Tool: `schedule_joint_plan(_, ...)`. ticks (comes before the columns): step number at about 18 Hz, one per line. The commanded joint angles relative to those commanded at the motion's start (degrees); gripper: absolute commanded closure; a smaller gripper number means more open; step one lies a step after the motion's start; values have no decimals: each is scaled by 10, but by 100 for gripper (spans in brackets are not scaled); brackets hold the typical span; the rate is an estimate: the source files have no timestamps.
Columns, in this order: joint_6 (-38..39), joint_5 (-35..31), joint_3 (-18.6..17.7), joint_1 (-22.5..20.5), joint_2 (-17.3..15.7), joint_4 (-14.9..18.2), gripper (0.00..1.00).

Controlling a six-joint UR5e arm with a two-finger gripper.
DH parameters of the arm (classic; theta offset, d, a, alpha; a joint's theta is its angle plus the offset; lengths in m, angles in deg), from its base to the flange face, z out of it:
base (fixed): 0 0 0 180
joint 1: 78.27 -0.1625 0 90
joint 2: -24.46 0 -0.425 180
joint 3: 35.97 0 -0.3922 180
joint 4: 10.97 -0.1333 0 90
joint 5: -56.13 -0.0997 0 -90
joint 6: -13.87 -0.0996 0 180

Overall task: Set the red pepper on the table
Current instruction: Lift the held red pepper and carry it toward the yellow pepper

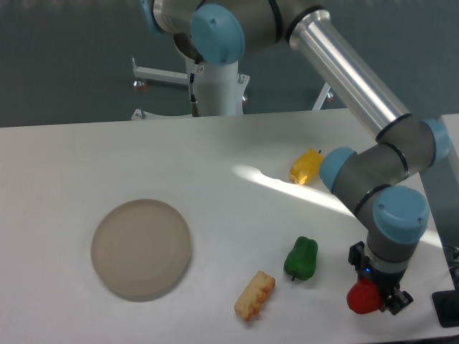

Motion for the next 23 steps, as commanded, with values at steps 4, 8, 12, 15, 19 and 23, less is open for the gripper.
schedule_joint_plan(4, 1, 13, -44, 0, -43, 23, 39)
schedule_joint_plan(8, 18, 29, -155, 0, -134, 27, 39)
schedule_joint_plan(12, 42, 30, -253, 12, -205, 27, 39)
schedule_joint_plan(15, 66, 30, -322, 13, -248, 27, 39)
schedule_joint_plan(19, 95, 29, -381, 25, -274, 26, 39)
schedule_joint_plan(23, 112, 31, -436, 47, -291, 5, 39)
